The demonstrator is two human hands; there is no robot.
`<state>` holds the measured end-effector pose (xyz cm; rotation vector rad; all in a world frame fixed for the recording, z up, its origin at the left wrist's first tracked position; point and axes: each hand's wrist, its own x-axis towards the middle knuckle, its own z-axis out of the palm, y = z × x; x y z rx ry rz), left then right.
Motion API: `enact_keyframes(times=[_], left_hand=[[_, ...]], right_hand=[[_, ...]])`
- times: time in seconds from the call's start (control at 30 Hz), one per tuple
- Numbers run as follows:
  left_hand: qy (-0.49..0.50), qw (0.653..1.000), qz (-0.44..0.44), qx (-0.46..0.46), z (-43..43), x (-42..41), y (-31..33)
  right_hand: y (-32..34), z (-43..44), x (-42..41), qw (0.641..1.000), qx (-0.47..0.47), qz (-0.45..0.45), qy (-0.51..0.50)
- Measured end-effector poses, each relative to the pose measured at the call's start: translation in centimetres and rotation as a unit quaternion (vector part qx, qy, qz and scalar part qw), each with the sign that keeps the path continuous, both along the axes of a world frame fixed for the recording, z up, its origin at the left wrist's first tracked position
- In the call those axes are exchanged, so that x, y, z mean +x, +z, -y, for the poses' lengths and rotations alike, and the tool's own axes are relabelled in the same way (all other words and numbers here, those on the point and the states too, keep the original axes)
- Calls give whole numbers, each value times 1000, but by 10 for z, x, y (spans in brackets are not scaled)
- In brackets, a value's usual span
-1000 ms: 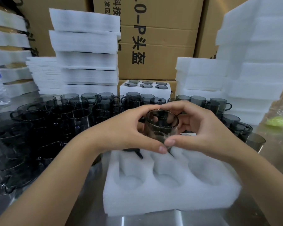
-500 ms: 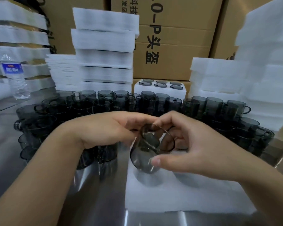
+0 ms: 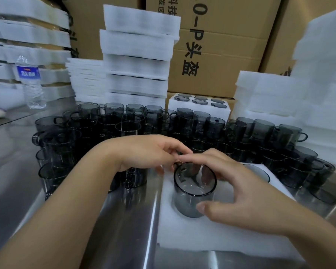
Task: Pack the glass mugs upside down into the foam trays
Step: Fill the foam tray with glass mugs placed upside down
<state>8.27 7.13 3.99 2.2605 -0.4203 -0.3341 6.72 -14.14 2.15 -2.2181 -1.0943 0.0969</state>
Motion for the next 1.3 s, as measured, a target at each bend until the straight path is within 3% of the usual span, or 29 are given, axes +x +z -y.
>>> enact_keyframes(times=[0.27, 0.47, 0.9, 1.3], left_hand=[[46, 998, -15, -36, 0, 7, -6], [4, 999, -27, -29, -3, 7, -6], [-37, 998, -48, -10, -4, 6, -3], [-23, 999, -23, 15, -1, 11, -8]], right_hand=[[-4, -1, 1, 1000, -15, 10, 0], [-8, -1, 3, 997, -73, 35, -8], [-11, -1, 4, 998, -3, 35, -56], [-11, -2, 6, 996, -58, 48, -47]])
